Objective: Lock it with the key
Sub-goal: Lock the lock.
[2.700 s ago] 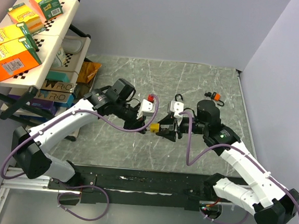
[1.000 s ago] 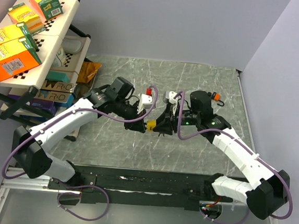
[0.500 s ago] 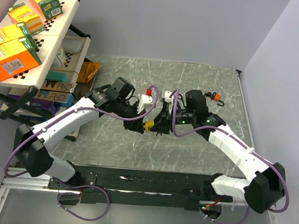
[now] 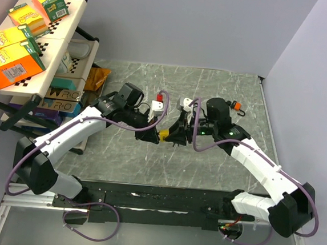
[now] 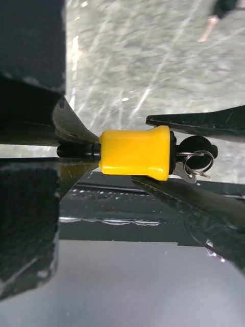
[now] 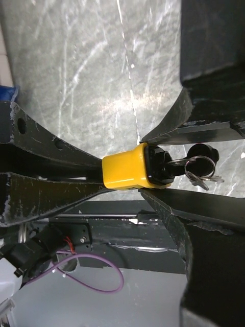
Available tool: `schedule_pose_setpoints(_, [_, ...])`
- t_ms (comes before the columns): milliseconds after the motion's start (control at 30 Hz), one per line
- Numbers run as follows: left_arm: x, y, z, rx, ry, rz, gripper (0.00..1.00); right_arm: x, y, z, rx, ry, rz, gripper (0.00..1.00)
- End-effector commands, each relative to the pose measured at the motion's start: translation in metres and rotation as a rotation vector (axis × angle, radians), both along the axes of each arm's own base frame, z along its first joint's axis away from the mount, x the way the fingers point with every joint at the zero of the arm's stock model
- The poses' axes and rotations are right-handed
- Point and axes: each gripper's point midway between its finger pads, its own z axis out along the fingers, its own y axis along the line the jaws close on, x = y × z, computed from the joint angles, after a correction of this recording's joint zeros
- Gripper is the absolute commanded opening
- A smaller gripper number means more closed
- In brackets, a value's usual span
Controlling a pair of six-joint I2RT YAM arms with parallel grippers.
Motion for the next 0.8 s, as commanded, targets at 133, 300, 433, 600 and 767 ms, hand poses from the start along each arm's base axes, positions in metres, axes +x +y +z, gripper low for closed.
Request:
schedule_pose_setpoints(133, [0.007, -0.02, 0.045, -0.177, -0.22, -0.144, 0.01, -0.031, -0.002, 0.035, 0.072, -0.085, 0.151, 0.13])
schedule_pose_setpoints(300, [0.007, -0.018, 0.044, -0.162, -0.237, -0.157, 0.01, -0.027, -0.007, 0.031, 0.049, -0.058, 0.127, 0.29])
schedule_pose_setpoints(433, [0.011, -0.019, 0.044, -0.162, -0.241, -0.147, 0.01, -0.024, -0.006, 0.028, 0.045, -0.045, 0.126, 0.37])
schedule_pose_setpoints(600, [0.011, -0.023, 0.045, -0.166, -0.222, -0.15, 0.01, -0.017, -0.001, 0.027, 0.041, -0.036, 0.114, 0.6])
schedule_pose_setpoints(767, [0.012, -0.022, 0.045, -0.16, -0.221, -0.142, 0.01, -0.014, 0.0, 0.029, 0.044, -0.051, 0.119, 0.44])
